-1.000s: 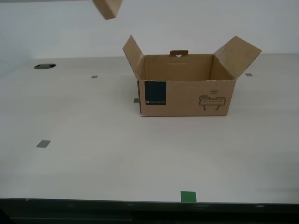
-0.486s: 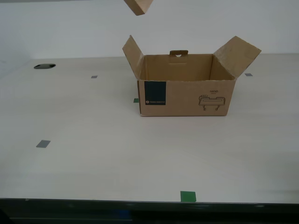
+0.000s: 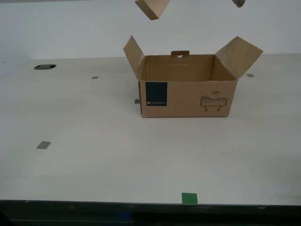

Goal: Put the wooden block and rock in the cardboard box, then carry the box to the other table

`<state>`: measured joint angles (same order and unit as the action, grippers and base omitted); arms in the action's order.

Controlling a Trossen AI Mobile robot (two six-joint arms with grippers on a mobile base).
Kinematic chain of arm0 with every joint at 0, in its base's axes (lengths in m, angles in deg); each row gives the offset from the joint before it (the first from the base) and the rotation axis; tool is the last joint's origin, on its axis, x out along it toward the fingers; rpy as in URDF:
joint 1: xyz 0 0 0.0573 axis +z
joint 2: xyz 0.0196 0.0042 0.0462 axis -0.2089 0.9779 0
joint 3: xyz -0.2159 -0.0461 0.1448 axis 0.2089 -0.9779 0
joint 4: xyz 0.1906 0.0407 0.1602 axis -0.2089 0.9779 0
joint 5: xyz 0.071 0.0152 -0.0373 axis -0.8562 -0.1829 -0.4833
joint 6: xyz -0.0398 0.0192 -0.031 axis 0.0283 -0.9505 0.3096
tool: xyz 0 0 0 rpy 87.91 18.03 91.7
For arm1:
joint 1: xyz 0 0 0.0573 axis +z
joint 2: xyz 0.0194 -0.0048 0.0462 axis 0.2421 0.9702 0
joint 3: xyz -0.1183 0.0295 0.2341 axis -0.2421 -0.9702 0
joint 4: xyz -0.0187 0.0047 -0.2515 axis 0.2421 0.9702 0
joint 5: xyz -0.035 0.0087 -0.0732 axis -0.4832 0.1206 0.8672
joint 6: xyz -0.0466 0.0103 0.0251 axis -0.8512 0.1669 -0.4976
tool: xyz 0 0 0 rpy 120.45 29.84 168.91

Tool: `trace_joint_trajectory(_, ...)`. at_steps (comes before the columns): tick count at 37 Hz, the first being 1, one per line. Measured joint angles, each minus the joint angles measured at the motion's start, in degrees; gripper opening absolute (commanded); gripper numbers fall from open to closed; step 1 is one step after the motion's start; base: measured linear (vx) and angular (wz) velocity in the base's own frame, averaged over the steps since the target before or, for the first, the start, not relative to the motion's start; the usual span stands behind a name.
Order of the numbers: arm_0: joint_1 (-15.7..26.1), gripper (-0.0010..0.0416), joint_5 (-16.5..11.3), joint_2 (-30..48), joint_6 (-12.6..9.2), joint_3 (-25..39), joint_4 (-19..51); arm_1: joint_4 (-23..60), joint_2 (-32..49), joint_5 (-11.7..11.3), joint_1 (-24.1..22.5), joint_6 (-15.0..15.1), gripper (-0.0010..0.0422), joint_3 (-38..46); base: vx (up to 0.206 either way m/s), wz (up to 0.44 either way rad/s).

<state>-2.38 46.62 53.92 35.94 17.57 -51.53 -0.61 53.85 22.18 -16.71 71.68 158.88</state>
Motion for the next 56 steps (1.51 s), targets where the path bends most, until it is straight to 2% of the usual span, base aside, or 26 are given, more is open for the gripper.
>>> trace_joint_trajectory(3,0.44,-0.0001,-0.02,0.0,-0.28,-2.51,-2.4,-1.11,0.0,0.37,-0.07,0.15,-0.0001,-1.77,0.0,0.0)
trace_joint_trajectory(9,1.11,-0.0001,-1.7,0.0,-1.6,-7.19,-7.96,-5.05,0.0,5.25,-0.17,0.17,-0.0001,-5.62,0.0,0.0)
trace_joint_trajectory(12,1.57,-0.0001,-1.86,0.0,-2.01,-9.42,-10.91,-8.26,0.0,6.25,-0.17,0.17,-0.0001,-7.98,0.0,0.0)
trace_joint_trajectory(18,2.89,-0.0001,-1.97,0.0,-2.99,-13.33,-16.06,-12.24,0.0,6.25,-0.22,0.13,-0.0001,-12.68,0.0,0.0)
trace_joint_trajectory(29,5.07,-0.0001,-1.99,0.0,-3.98,-21.27,-26.97,-19.74,0.0,6.69,-0.83,-1.97,-0.0001,-21.05,0.0,0.0)
trace_joint_trajectory(41,5.22,0.0,-1.99,0.0,-4.48,-30.34,-36.54,-21.66,0.0,6.69,-1.07,-1.97,0.0,-22.49,0.0,0.0)
trace_joint_trajectory(47,5.29,0.0,-1.99,0.0,-4.5,-31.61,-37.83,-21.79,0.0,6.69,-1.14,-1.97,0.0,-22.49,0.0,0.0)
trace_joint_trajectory(56,5.33,0.0,-1.99,0.0,-4.48,-29.57,-37.9,-21.77,0.0,6.69,-1.14,-1.97,0.0,-22.49,0.0,0.0)
